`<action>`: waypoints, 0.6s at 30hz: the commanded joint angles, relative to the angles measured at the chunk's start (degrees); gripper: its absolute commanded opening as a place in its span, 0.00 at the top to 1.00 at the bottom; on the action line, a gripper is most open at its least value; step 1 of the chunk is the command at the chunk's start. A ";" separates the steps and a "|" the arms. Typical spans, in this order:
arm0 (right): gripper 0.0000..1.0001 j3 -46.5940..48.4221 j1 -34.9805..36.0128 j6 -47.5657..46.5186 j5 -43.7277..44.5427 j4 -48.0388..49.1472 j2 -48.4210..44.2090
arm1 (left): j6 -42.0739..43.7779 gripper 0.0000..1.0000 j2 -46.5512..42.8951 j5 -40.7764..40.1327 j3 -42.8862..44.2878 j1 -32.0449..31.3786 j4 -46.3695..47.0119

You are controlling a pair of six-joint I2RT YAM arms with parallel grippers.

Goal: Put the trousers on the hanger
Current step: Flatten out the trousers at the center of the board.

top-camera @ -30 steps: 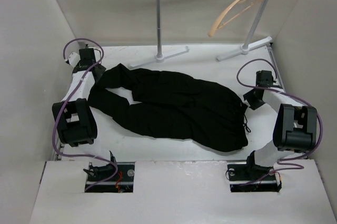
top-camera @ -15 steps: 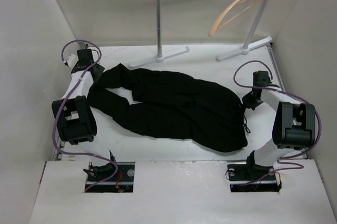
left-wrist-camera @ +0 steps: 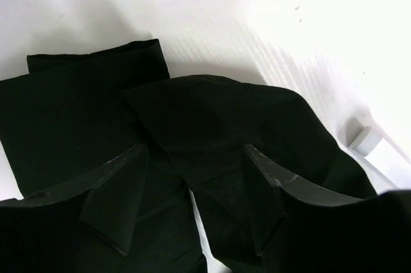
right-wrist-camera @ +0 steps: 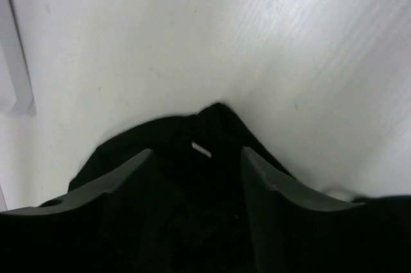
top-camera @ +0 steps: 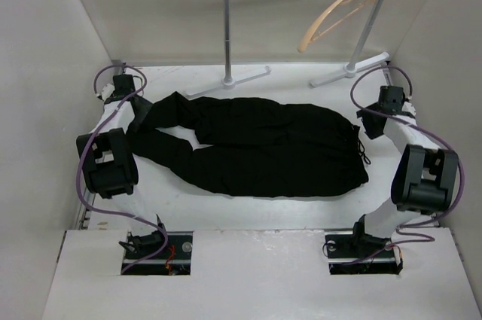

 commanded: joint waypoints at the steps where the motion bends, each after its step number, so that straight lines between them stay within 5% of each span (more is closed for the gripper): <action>1: 0.35 -5.68 1.83 -0.37 1.60 1.95 -10.83 | 0.55 0.43 1.58 0.64 2.44 0.10 -1.00; 5: 0.34 -10.96 7.62 -2.12 0.98 0.81 -19.27 | 0.55 0.50 3.95 0.56 2.79 0.01 -0.48; 10: 0.35 -18.34 18.86 -2.65 0.02 -1.21 -27.19 | -0.33 0.91 4.49 3.36 5.78 0.18 1.45; 18: 0.35 -29.08 30.57 1.65 -1.04 -2.27 -30.54 | -4.29 0.95 4.47 7.41 21.40 1.06 5.06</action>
